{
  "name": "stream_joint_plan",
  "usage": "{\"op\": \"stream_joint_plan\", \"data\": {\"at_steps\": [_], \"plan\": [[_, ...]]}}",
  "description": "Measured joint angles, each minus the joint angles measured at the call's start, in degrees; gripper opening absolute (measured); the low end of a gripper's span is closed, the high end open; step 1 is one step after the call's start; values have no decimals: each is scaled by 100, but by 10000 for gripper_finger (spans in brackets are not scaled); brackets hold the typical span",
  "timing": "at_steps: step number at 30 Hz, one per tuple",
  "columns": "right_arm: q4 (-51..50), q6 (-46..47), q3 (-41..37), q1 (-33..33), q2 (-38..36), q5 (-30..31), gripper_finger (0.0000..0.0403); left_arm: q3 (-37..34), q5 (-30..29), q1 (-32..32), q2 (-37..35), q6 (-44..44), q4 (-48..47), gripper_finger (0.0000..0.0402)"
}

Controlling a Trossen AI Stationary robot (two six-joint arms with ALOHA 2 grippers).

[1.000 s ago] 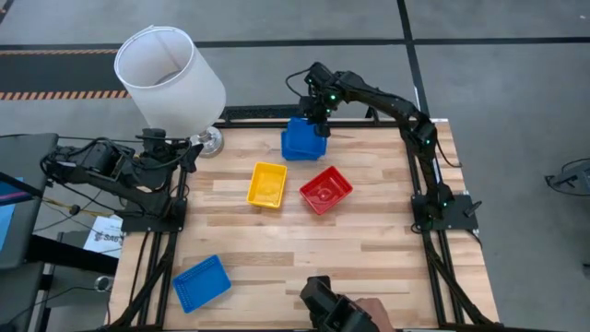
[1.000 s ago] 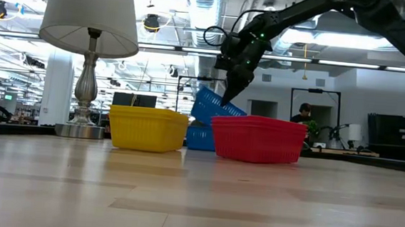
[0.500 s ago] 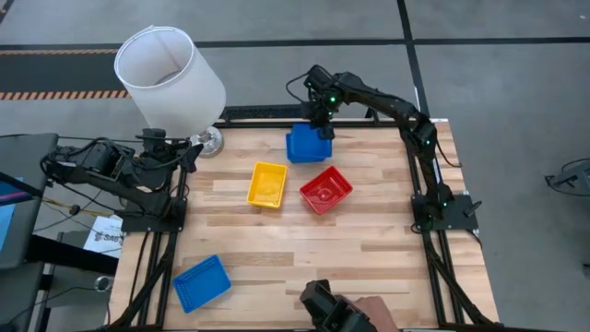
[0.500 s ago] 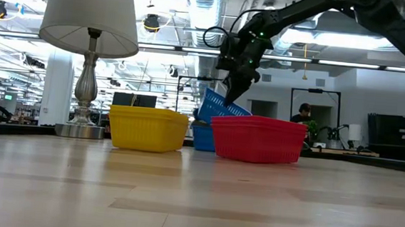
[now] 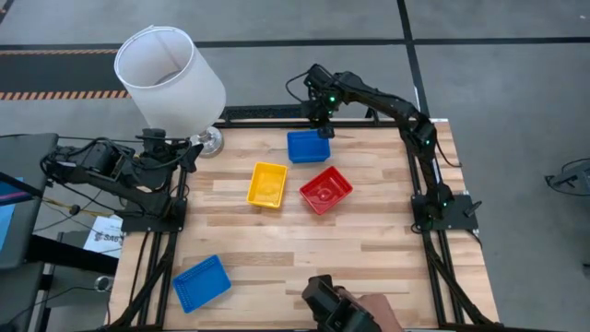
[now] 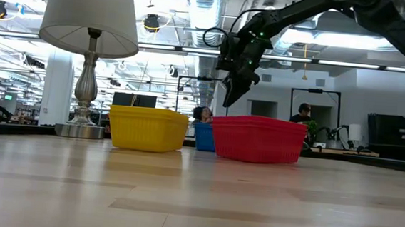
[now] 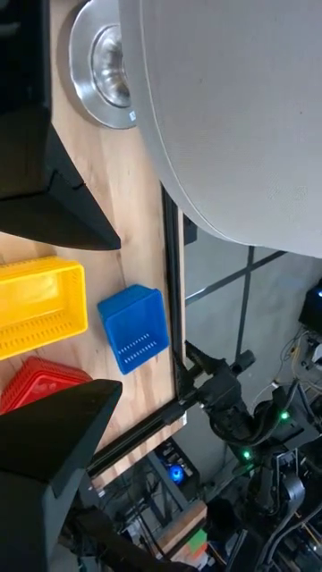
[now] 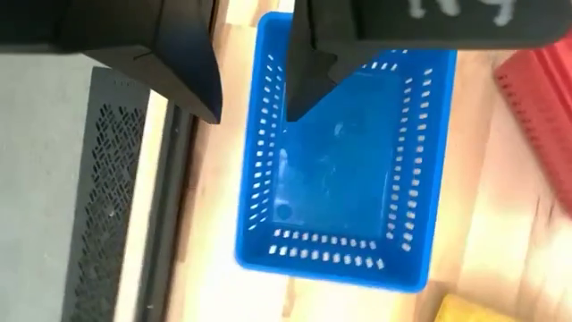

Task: Stack baskets by color
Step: Stack the bottom right blue basket on the top blue basket, then stack the bottom blue basket on the top blue basket

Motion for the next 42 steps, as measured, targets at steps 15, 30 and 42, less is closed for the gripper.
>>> {"op": "stream_joint_plan", "data": {"at_steps": [15, 30, 42], "plan": [[-332, 1648, 1693, -23, -480, -50, 196, 3, 4456, -130, 983, 707, -63, 238], [-648, 2466, 1688, 216, -771, -48, 192, -1306, 5169, -2921, 1874, -914, 848, 238], [-731, 2461, 1685, 383, -751, -48, 193, -3110, 5195, -3587, 1884, -2371, 2603, 238]]}}
